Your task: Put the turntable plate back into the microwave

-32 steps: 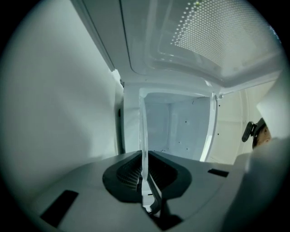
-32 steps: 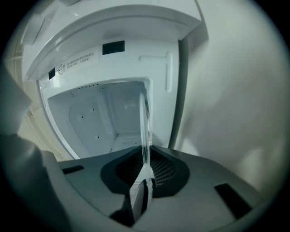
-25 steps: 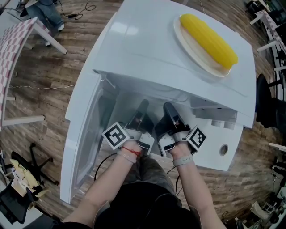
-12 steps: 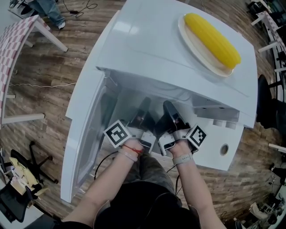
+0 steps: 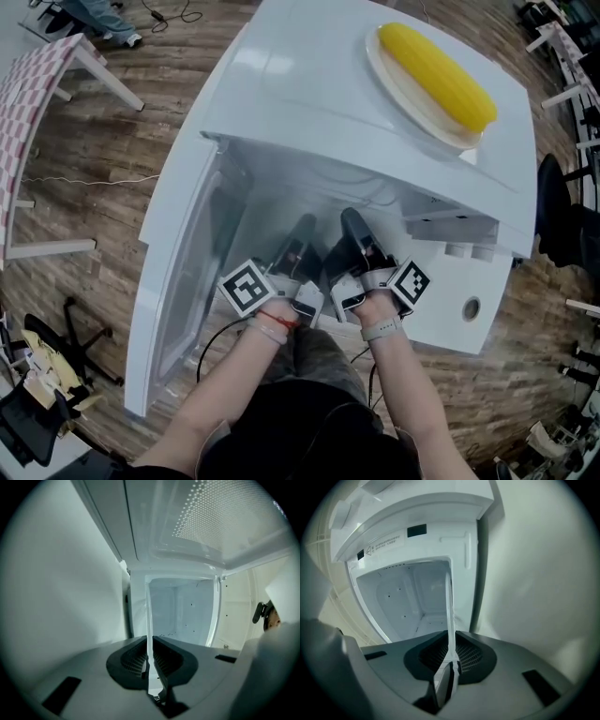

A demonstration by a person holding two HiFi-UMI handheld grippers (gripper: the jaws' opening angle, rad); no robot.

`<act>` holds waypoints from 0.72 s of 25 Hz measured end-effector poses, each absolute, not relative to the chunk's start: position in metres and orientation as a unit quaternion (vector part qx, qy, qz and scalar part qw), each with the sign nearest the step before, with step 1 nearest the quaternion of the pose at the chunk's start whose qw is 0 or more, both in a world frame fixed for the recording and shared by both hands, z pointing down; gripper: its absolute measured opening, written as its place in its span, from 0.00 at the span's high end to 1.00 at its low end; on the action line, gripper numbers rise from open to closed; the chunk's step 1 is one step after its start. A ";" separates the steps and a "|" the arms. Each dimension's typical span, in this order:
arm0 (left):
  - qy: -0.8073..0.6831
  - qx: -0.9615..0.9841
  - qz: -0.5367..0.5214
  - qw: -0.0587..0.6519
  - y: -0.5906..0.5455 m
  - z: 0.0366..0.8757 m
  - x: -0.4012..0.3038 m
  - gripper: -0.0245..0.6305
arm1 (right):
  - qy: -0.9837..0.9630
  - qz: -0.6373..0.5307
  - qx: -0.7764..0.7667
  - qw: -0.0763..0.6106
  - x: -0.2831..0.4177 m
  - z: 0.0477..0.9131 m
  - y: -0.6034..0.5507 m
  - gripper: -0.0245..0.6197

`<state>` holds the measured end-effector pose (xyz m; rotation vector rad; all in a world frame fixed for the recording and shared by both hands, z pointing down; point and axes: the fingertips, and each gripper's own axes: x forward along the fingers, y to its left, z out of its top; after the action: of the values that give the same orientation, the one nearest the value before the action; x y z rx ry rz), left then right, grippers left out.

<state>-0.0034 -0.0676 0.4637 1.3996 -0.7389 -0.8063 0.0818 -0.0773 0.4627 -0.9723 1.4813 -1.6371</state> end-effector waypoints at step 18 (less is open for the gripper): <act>-0.323 0.719 -0.225 0.573 -0.013 0.454 0.021 0.94 | 0.690 -0.562 -0.409 0.203 0.082 0.452 -0.006 0.93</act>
<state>0.0213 -0.0133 0.4535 1.6862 -0.7579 -0.5271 0.0819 -0.0056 0.4525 -1.1419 1.9252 -1.5688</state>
